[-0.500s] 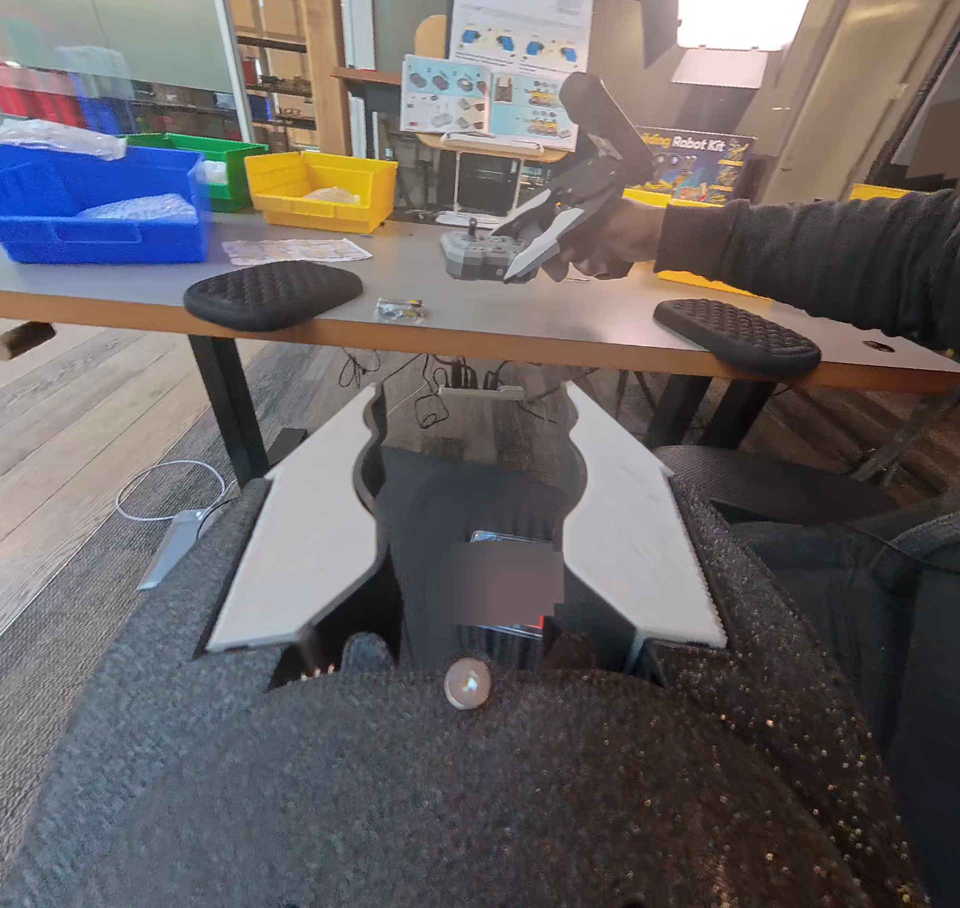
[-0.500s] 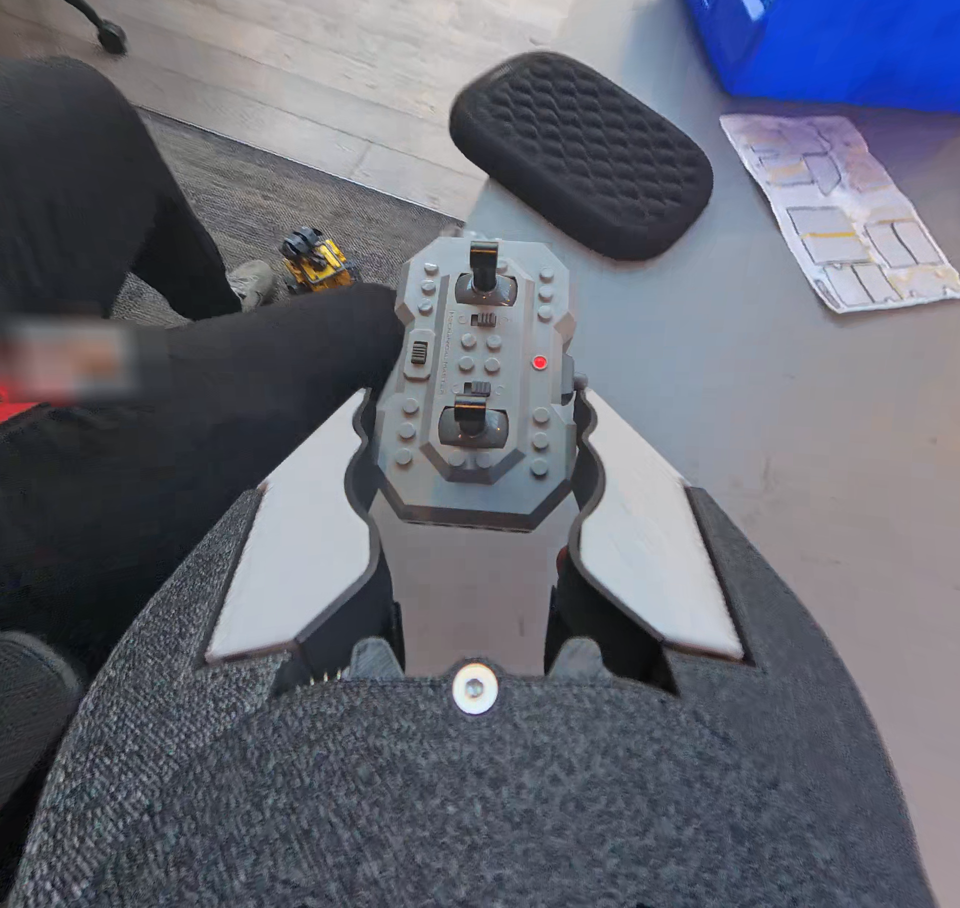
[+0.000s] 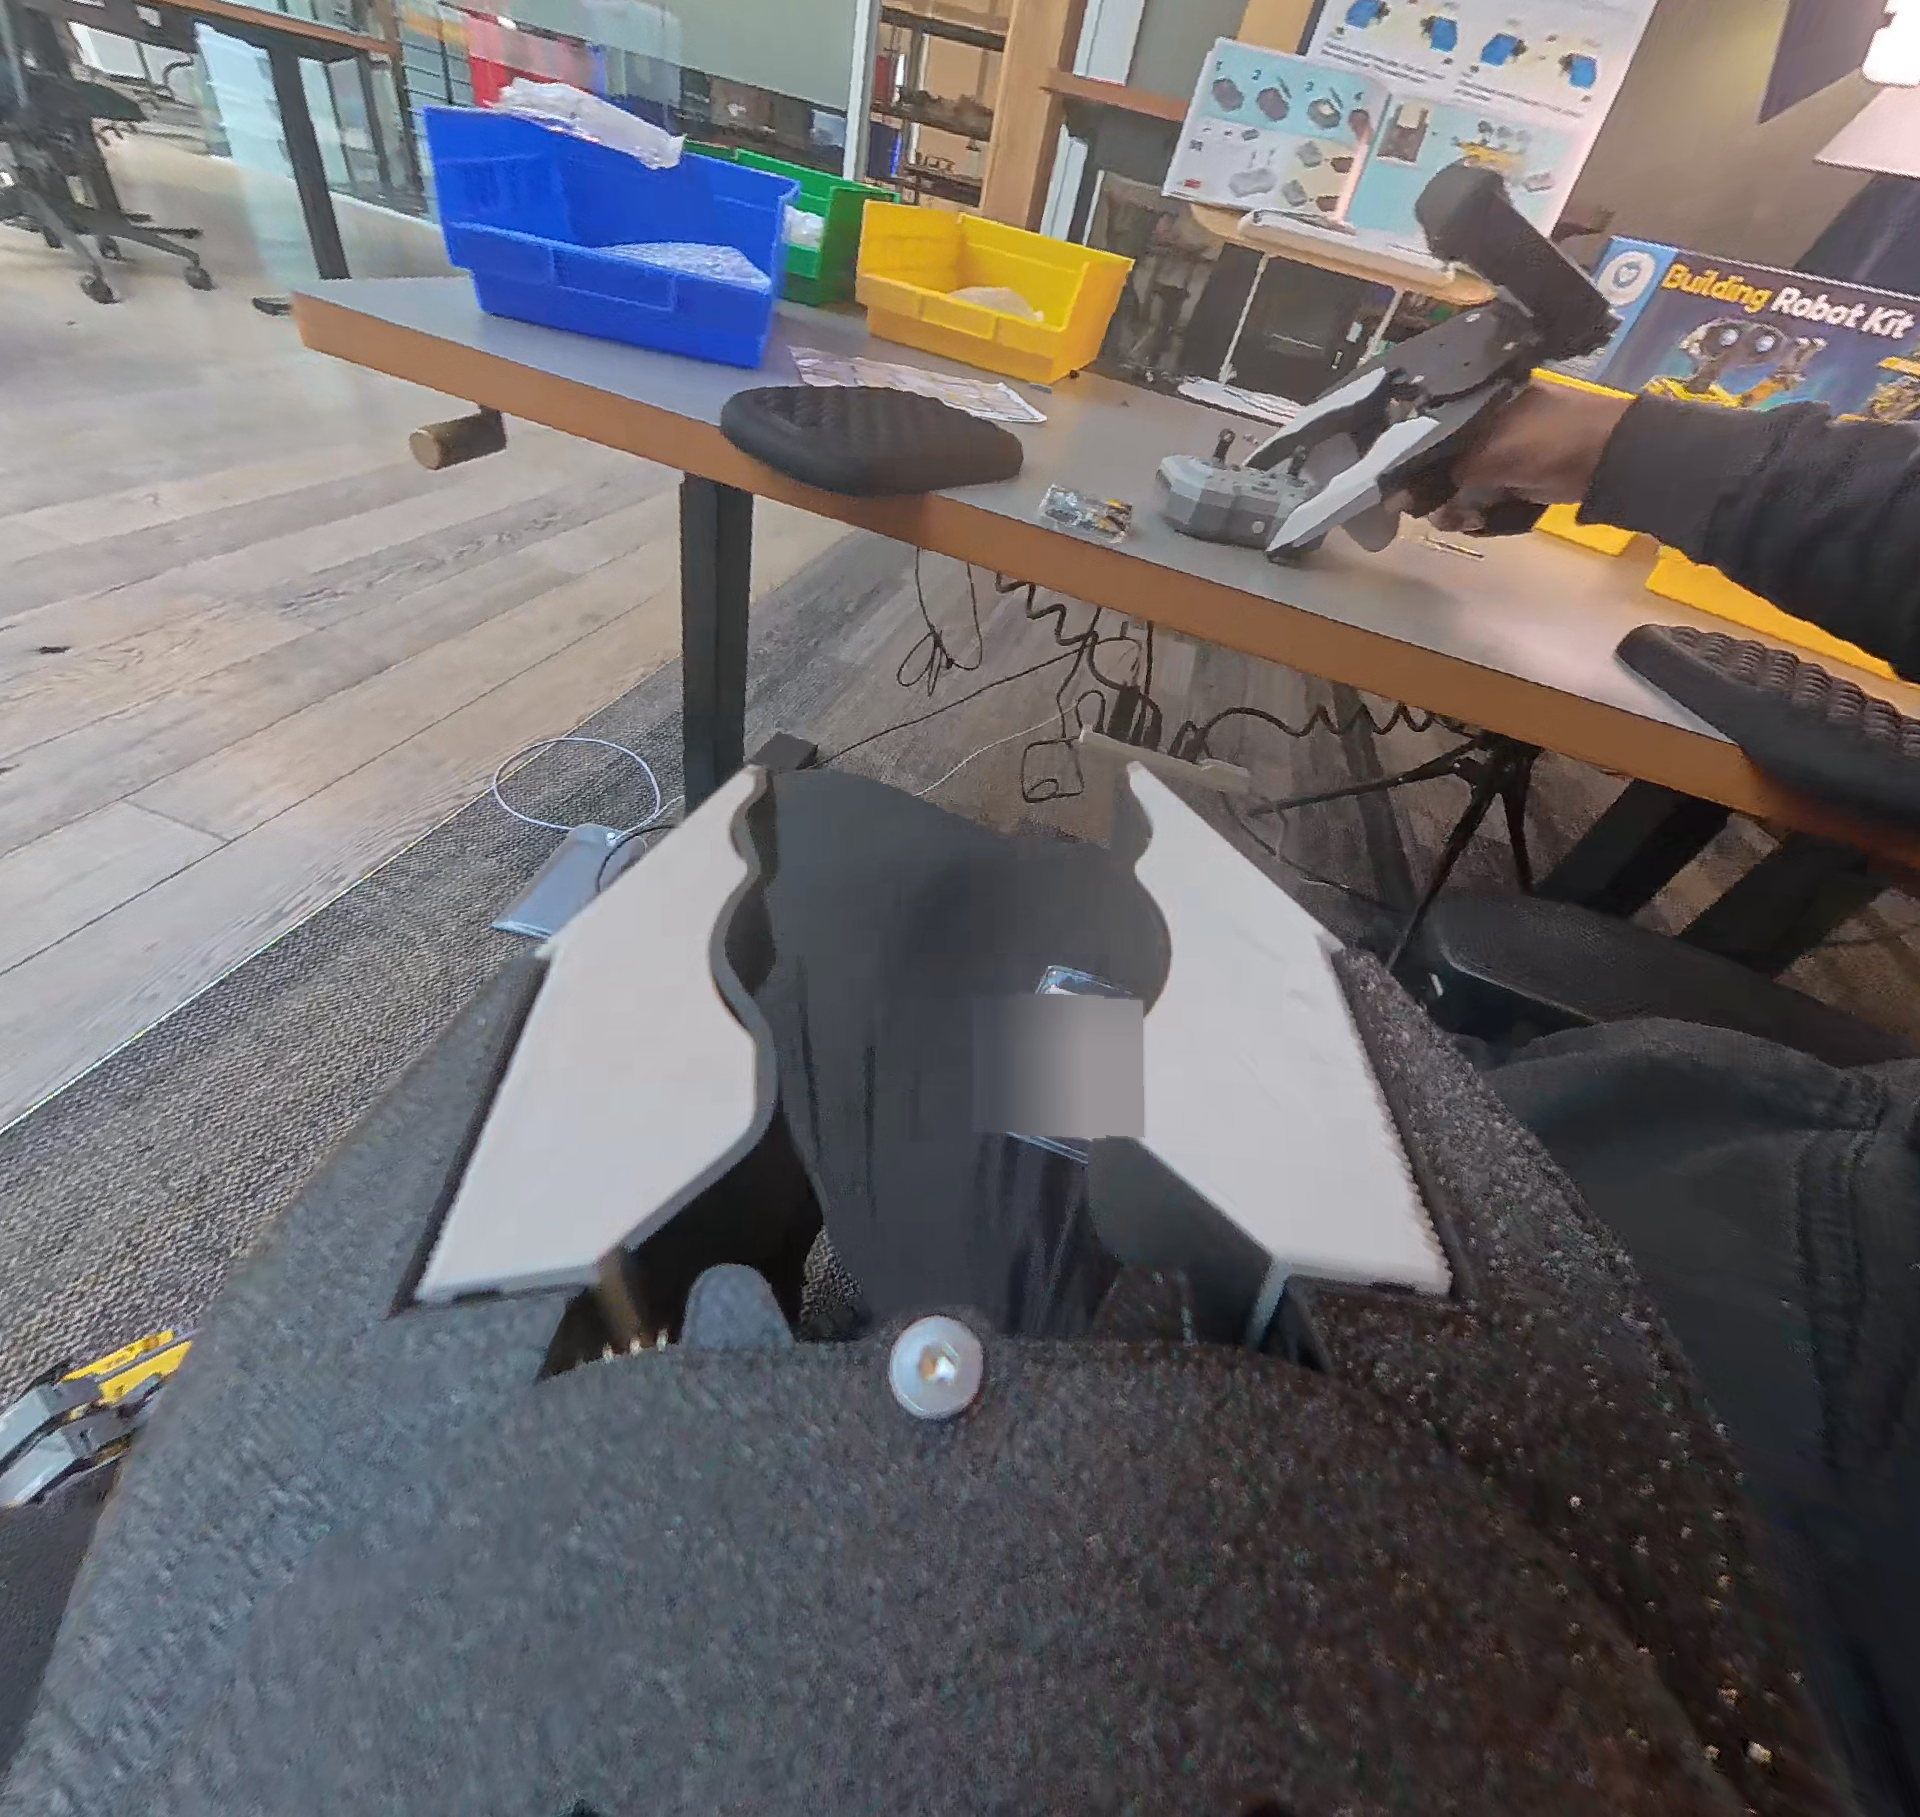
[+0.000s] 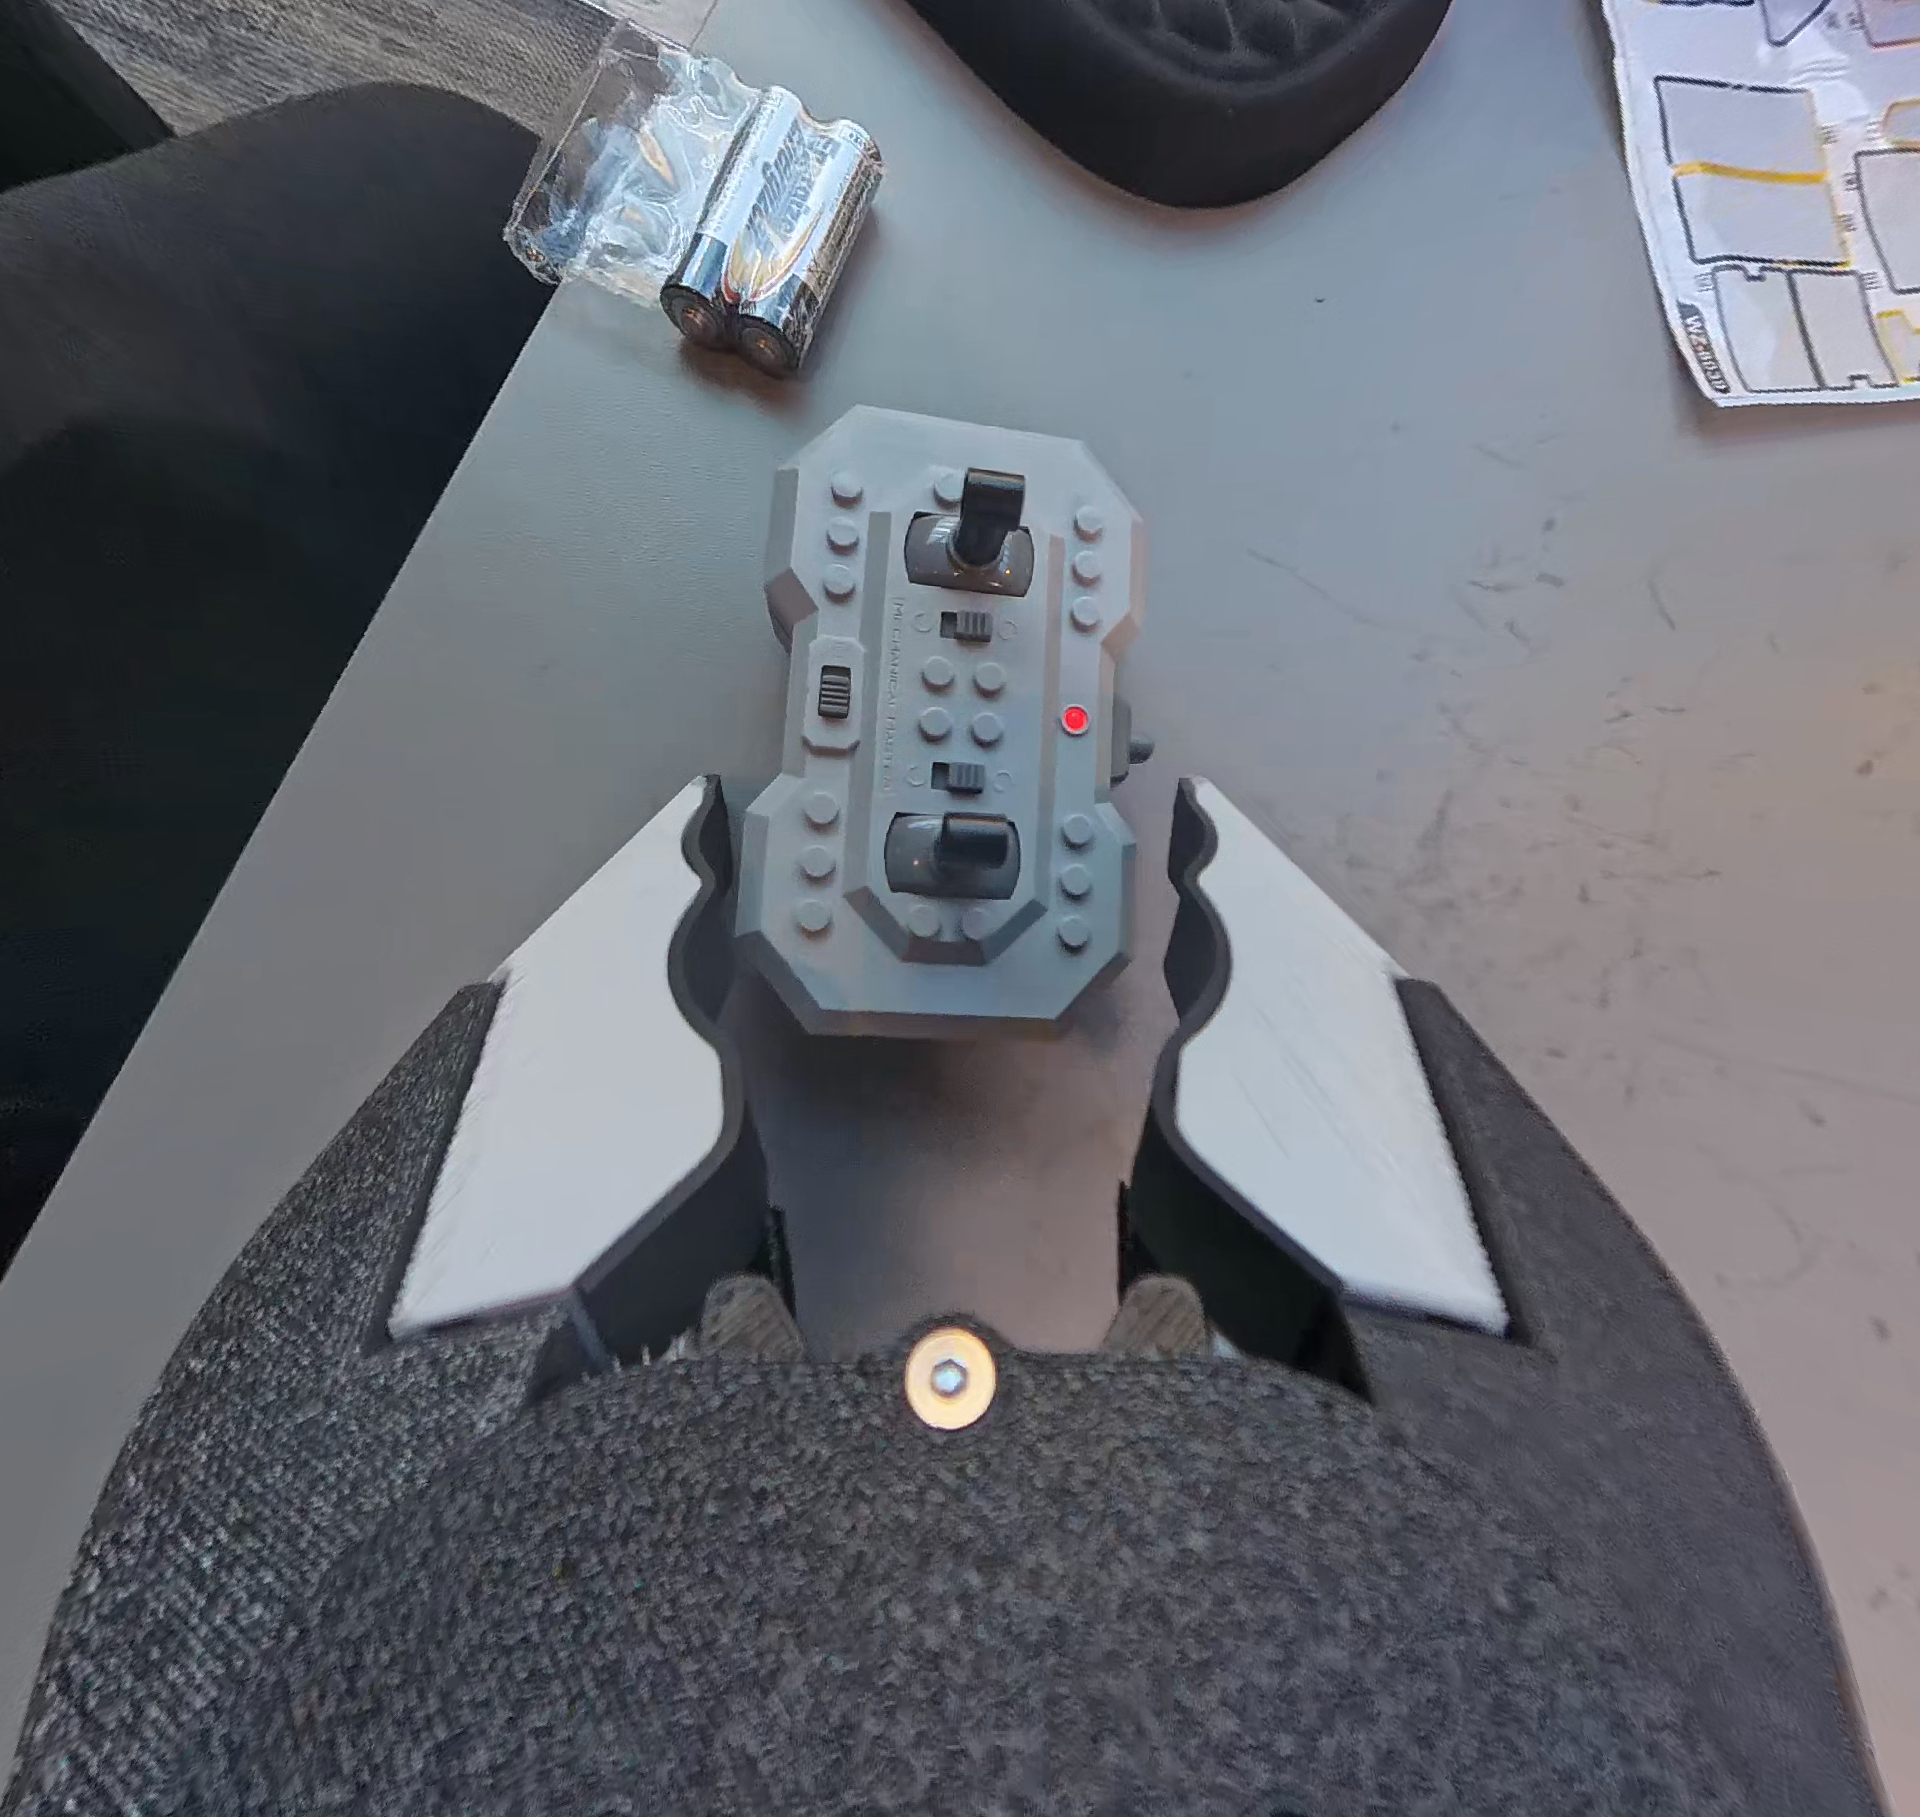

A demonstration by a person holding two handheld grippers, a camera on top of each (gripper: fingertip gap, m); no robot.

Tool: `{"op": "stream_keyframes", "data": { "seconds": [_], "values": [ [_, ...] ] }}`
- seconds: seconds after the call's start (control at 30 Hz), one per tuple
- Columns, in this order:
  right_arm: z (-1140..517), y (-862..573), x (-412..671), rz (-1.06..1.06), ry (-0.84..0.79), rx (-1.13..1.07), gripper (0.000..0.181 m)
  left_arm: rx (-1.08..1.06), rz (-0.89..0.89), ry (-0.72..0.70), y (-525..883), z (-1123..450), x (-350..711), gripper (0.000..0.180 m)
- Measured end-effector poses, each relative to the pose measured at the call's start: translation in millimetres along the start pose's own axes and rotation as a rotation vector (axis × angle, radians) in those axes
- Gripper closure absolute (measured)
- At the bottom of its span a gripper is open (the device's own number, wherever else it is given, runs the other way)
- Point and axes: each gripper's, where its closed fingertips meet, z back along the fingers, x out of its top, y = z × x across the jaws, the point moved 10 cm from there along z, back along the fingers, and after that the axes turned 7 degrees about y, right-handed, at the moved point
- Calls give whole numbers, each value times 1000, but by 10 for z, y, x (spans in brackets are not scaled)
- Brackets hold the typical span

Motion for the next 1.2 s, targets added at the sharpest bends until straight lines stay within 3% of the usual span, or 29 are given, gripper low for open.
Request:
{"op": "stream_keyframes", "data": {
  "seconds": [0.13, 0.23, 0.4, 0.53, 0.87, 1.0, 1.2],
  "values": [
    [288, 122, 141, -6, -99, -87, 97, 79, 11, -4, 115, 124, -55, 116],
    [492, 310, 284, -17, -150, -148, 115, 103, 30, -13, 199, 202, -97, 117],
    [377, 653, 328, -58, -56, -176, 123, 125, 49, -39, 282, 287, -144, 117],
    [259, 736, 351, -130, -85, -234, 125, 207, 30, -21, 345, 387, -157, 117],
    [-407, 2364, 1140, -155, -523, 140, 124, 479, 103, 15, 520, 795, -423, 116],
    [-781, 2879, 1506, -85, -599, 217, 120, 632, 121, 38, 609, 952, -587, 114],
    [-1179, 3057, 1770, -72, -590, 256, 106, 809, 220, 98, 632, 1212, -833, 103]
  ]
}}
